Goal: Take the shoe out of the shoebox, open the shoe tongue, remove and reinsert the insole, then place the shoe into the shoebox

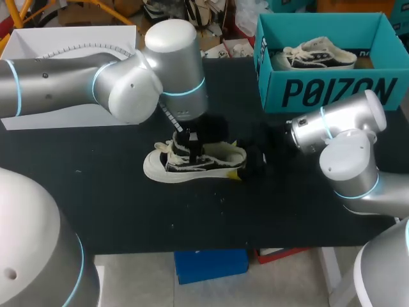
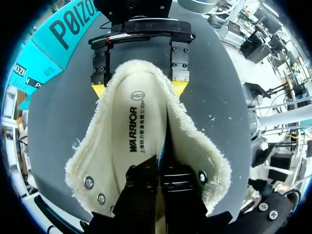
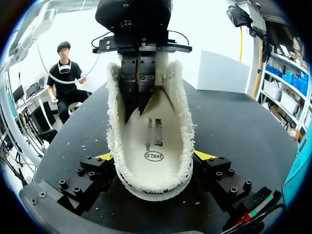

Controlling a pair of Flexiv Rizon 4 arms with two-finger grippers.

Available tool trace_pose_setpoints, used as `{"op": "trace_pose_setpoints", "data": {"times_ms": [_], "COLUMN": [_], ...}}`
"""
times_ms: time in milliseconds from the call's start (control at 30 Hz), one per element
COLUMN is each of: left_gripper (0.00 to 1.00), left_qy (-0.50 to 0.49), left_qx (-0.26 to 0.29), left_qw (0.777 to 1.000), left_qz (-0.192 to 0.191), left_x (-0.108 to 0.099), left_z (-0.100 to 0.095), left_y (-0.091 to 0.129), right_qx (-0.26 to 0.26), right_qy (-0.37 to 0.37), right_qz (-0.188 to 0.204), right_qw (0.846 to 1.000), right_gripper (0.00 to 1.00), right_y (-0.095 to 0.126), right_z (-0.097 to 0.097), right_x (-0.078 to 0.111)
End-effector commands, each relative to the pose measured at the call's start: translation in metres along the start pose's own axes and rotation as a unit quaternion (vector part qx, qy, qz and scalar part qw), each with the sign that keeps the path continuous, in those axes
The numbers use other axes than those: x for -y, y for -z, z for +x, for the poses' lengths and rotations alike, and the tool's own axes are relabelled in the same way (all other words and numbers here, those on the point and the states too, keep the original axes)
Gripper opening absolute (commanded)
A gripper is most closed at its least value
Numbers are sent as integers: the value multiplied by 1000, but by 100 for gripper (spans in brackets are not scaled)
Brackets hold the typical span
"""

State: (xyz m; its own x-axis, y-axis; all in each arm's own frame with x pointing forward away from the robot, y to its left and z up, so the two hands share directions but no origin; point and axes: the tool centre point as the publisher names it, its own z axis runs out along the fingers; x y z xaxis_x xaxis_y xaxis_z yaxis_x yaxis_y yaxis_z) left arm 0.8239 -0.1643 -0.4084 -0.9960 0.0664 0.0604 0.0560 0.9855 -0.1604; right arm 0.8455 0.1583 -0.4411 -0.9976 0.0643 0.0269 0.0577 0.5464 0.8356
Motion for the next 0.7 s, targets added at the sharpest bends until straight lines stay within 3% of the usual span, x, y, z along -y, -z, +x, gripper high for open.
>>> {"op": "trace_pose_setpoints", "data": {"times_ms": [33,700], "left_gripper": [0,0], "left_qy": [-1,-8], "left_qx": [5,14], "left_qw": [1000,999], "left_qz": [7,48], "left_x": [-3,-1], "left_z": [3,10], "left_y": [7,37], "right_qx": [0,0], "right_qy": [-1,-1], "right_qz": [1,1], "right_qw": [1000,1000], "right_gripper": [0,0], "right_y": [-2,-2], "right_z": [0,0], "right_x": [-1,-1]}}
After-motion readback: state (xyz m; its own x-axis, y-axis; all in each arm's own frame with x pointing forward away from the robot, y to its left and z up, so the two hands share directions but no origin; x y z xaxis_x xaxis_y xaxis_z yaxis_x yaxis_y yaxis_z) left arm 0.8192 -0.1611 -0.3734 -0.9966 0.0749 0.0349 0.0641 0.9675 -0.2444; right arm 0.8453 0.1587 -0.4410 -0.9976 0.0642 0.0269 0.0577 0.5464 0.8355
